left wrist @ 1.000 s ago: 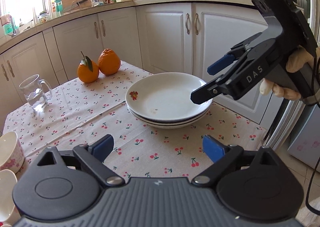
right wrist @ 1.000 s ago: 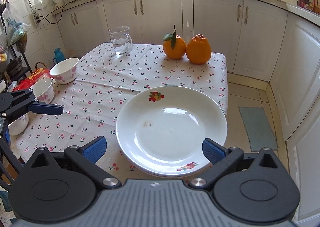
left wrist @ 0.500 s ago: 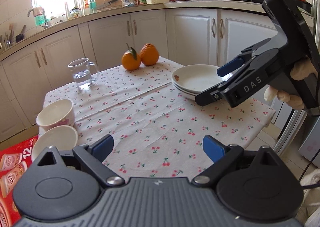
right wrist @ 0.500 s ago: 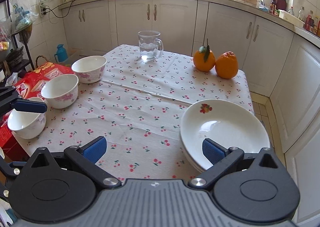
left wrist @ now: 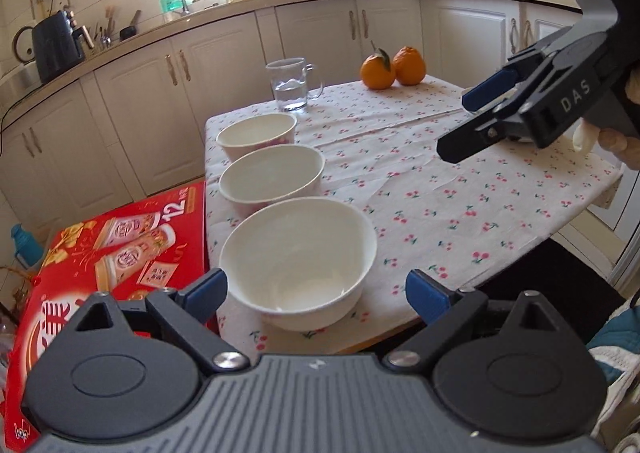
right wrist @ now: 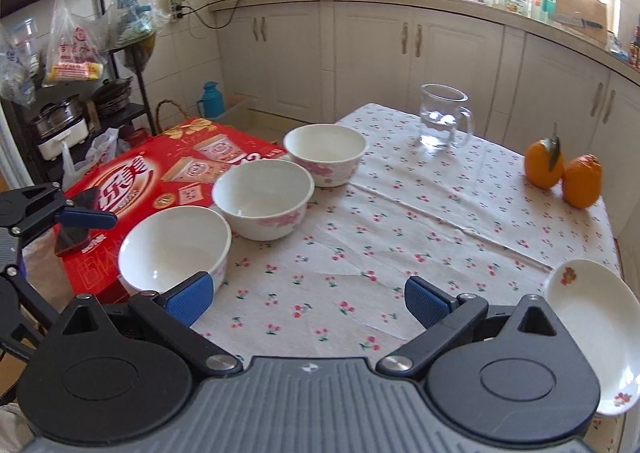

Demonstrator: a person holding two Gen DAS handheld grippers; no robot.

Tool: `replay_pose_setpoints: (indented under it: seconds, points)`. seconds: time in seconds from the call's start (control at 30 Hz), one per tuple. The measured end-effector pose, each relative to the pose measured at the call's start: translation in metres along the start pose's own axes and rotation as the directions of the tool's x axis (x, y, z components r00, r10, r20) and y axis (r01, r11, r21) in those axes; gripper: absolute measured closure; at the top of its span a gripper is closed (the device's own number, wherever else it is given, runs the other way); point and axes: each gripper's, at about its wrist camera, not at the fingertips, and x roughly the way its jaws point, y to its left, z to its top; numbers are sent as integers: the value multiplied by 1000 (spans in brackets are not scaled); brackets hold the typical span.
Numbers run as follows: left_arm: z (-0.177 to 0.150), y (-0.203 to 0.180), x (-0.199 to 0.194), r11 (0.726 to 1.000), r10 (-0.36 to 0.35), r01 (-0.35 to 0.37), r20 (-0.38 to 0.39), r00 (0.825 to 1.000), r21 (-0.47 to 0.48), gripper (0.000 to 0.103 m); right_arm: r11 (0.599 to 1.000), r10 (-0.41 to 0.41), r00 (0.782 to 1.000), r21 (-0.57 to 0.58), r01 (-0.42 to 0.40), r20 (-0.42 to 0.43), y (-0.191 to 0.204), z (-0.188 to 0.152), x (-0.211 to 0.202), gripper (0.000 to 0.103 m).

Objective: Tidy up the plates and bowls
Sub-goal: 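Move the right tool to a pink-patterned white bowl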

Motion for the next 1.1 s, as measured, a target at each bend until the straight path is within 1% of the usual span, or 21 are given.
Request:
replay_pose_setpoints:
  seconds: [0.07,0.17,0.33,0.43,0.57,0.67,0.77,0.83,0.9,1.03,1.07,1.1]
  points:
    - [-8,8,4,1000,-3,3,-17,1000,-25,7,999,26,1000,-31,-26,-10,11,6,9,0]
    - [-13,12,10,999,-17,16,-20,1000,-46,7,996,61,998,-65,-63,-33,24,13,25,0]
    - [-16,17,19,995,-64,63,-22,998,-75,7,988,104,992,-110,-111,-69,40,21,47,0]
    - [-17,19,25,994,-70,67,-34,997,-83,7,982,132,987,-126,-142,-89,46,24,57,0]
    - [-19,23,29,992,-75,70,-40,996,-102,7,977,163,980,-119,-176,-115,50,26,70,0]
    - [-18,24,31,993,-49,44,-36,998,-110,7,973,188,973,-111,-204,-134,53,27,80,0]
    - [-18,22,33,995,-42,39,-33,999,-96,7,967,219,963,-99,-236,-155,55,27,89,4]
    - [-17,21,34,994,-51,48,-28,998,-94,8,964,232,959,-94,-249,-163,56,27,94,6]
    - [-16,20,35,994,-55,53,-21,998,-93,8,960,248,953,-86,-266,-172,56,28,98,12]
    - [-15,20,37,994,-59,57,-22,998,-91,11,955,274,945,-70,-290,-182,54,28,104,19]
    - [-15,20,37,995,-58,56,-19,998,-88,13,953,280,942,-65,-297,-185,54,28,105,23]
    - [-15,20,37,994,-59,57,-19,998,-88,16,952,285,940,-62,-300,-186,54,28,106,26]
